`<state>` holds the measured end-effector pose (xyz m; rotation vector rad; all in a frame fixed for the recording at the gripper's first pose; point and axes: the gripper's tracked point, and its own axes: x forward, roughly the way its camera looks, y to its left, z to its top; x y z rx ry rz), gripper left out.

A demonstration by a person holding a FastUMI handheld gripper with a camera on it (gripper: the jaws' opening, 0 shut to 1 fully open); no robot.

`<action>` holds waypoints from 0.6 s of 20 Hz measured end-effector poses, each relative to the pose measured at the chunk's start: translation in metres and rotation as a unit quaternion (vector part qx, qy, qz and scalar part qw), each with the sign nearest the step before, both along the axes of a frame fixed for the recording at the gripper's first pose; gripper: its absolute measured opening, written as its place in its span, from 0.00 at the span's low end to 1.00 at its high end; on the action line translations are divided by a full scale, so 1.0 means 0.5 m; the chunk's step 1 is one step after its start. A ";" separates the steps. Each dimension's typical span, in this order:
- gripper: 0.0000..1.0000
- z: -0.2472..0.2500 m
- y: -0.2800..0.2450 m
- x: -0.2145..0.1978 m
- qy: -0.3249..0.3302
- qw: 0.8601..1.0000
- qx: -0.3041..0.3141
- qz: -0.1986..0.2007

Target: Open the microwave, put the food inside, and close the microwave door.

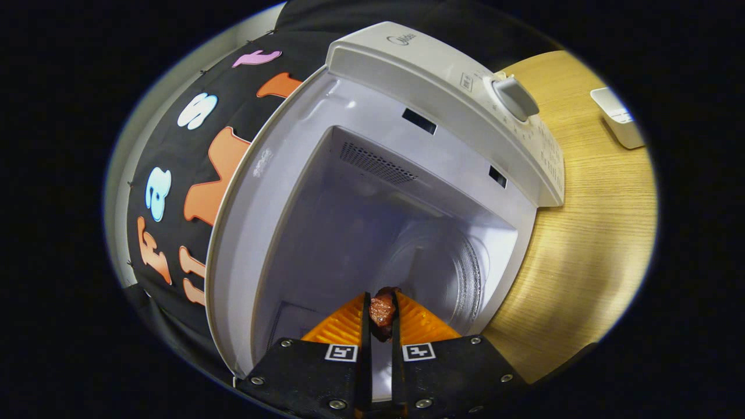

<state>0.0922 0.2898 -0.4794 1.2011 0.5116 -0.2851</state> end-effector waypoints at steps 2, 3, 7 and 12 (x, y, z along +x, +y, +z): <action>0.15 -0.007 0.000 0.005 0.008 1.000 0.002 -0.005; 0.17 -0.011 0.004 0.004 0.015 1.000 0.005 -0.004; 0.44 -0.034 0.021 -0.011 0.039 0.999 -0.007 0.026; 0.91 -0.037 0.021 -0.041 0.077 0.990 -0.008 0.115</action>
